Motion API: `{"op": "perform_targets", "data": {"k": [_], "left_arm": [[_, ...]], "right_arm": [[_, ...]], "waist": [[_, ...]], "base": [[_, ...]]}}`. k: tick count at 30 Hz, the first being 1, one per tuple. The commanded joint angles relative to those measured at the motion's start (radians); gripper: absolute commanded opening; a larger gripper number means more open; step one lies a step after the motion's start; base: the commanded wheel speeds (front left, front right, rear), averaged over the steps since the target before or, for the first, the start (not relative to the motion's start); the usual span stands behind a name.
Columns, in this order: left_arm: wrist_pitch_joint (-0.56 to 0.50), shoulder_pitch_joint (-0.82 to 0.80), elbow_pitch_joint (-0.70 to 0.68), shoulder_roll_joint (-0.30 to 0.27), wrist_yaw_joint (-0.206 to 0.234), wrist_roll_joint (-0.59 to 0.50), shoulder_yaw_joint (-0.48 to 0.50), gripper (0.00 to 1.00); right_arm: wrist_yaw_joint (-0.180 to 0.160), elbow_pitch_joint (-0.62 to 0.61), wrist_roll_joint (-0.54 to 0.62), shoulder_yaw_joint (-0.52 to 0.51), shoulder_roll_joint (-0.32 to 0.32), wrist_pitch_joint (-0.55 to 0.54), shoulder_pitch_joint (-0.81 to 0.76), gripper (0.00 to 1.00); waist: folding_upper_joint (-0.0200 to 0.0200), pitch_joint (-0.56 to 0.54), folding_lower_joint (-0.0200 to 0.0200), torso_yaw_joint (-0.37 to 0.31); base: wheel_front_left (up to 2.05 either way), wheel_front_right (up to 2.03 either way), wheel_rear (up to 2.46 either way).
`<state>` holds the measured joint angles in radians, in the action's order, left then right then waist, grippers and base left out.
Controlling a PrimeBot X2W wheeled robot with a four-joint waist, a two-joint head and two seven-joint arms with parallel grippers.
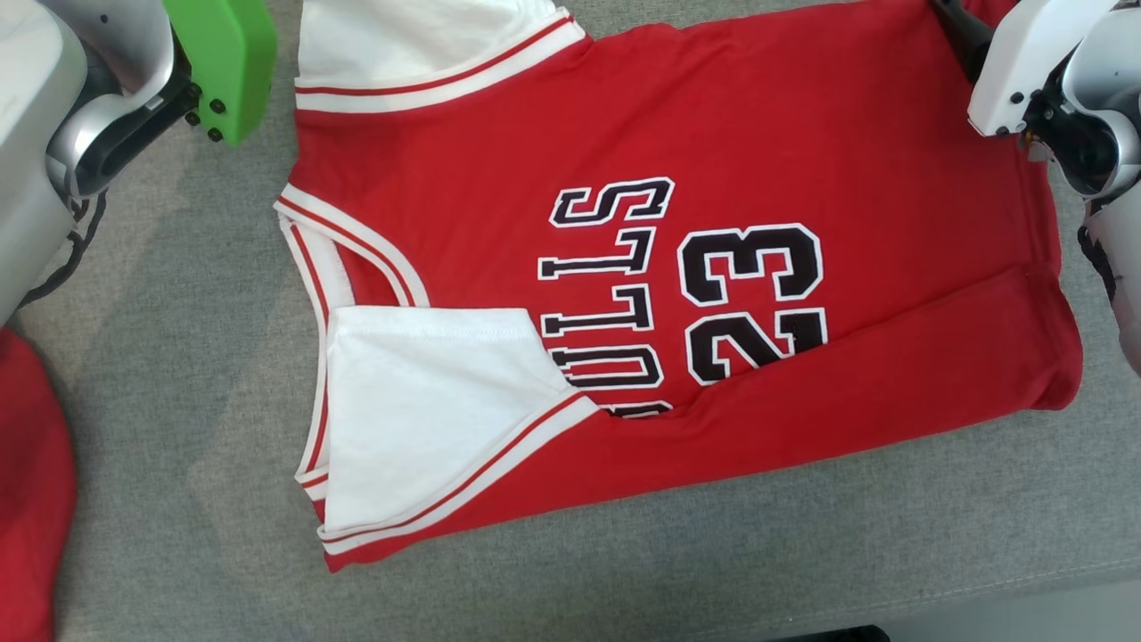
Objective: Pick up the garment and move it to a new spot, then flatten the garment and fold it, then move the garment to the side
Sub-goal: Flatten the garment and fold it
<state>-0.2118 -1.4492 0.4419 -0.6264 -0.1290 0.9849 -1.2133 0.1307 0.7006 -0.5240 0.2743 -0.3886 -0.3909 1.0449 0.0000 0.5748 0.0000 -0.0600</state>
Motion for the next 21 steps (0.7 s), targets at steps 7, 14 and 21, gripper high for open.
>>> {"op": "perform_targets", "data": {"k": [7, 14, 21], "left_arm": [[0.016, -0.022, 0.013, -0.007, -0.002, 0.011, -0.016, 0.00], [0.025, -0.029, 0.026, -0.008, -0.002, 0.013, -0.029, 0.00], [0.079, -0.049, 0.046, -0.010, -0.002, -0.015, -0.032, 0.00]], "right_arm": [[0.000, 0.043, 0.032, -0.007, -0.001, 0.002, 0.025, 0.45], [0.000, 0.052, 0.040, -0.010, 0.001, 0.020, 0.041, 0.00], [0.000, 0.063, 0.038, -0.033, 0.001, 0.079, 0.070, 0.00]], "waist": [[0.0000, -0.004, 0.0000, 0.002], [0.0000, -0.008, 0.0000, -0.003], [0.0000, -0.007, 0.0000, 0.002]], "base": [[0.00, 0.00, 0.00], [0.00, 0.00, 0.00], [0.00, 0.00, 0.00]]}}
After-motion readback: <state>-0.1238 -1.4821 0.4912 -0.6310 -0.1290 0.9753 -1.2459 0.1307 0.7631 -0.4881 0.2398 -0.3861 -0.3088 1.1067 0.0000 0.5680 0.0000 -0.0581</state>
